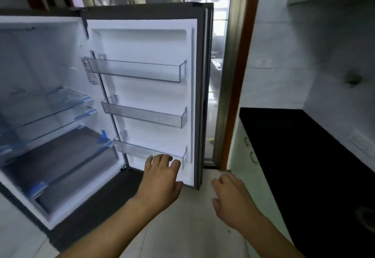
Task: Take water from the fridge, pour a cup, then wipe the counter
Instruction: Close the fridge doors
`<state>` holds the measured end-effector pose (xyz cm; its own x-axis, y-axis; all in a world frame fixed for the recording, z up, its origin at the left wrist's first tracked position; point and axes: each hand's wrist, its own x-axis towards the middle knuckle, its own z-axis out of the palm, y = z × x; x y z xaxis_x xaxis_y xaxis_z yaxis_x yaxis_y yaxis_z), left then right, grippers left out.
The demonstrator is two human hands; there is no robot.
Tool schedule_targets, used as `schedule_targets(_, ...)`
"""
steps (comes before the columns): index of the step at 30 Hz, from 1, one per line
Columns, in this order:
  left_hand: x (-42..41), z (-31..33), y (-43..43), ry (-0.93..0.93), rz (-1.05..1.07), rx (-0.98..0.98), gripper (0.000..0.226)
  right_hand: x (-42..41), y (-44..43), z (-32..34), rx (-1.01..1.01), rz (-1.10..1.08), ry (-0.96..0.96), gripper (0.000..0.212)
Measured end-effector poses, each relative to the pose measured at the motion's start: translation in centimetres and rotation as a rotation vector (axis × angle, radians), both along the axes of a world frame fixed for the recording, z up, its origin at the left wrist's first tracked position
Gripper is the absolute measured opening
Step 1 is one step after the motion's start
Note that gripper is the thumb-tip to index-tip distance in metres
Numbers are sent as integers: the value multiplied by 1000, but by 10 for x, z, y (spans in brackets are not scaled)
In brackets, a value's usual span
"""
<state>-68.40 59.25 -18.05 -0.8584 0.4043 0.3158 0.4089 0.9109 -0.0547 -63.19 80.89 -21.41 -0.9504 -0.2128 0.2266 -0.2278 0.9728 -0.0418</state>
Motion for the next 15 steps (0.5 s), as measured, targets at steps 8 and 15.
schedule_targets(8, -164, 46, 43, 170, 158, 59, 63, -191, 43, 42, -169, 257, 168, 24)
schedule_targets(15, -234, 43, 67, 58, 138, 16, 56, -303, 61, 72, -311, 409, 451, 42)
